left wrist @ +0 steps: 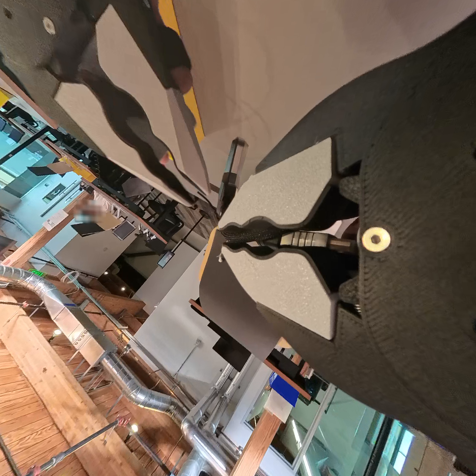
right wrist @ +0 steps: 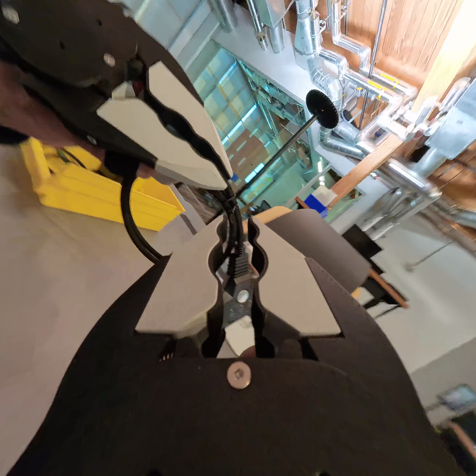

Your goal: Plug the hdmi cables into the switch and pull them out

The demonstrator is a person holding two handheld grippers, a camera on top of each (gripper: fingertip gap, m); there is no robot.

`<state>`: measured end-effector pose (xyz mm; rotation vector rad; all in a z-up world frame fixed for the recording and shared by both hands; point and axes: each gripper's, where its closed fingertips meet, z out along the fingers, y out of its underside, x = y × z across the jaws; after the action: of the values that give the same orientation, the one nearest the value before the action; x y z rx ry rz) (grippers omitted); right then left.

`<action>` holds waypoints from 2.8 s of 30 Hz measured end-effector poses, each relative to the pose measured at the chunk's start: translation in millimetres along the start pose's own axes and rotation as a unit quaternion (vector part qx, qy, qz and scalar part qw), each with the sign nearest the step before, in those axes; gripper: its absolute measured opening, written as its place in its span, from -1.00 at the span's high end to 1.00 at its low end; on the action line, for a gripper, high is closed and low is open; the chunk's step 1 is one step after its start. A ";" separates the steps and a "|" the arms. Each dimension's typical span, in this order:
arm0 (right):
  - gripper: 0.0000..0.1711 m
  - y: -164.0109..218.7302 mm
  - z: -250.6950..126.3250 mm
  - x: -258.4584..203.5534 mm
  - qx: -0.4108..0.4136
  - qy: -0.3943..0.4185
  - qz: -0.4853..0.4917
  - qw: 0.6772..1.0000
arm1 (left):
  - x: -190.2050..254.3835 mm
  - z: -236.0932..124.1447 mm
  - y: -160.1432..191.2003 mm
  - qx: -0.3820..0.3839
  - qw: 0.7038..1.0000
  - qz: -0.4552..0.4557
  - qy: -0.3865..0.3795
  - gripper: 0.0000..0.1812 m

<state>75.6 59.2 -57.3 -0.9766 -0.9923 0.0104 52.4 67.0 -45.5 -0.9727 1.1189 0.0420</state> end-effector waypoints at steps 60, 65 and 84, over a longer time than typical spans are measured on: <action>1.00 21.1 23.8 -9.3 -0.033 -0.030 0.077 0.996 | 12.2 4.9 11.2 -0.014 0.996 0.076 -0.031 0.94; 1.00 16.3 18.6 -20.2 0.054 -0.120 0.502 0.855 | 19.8 5.5 9.7 -0.011 0.979 0.197 -0.058 0.93; 0.82 27.7 19.7 -19.4 -0.057 0.000 -0.033 0.998 | 17.5 8.8 21.8 -0.023 0.995 0.094 -0.025 0.94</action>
<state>61.6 81.0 -86.6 -1.0473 -1.0326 -0.1014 56.8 78.8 -72.0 -0.9001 1.1654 0.2443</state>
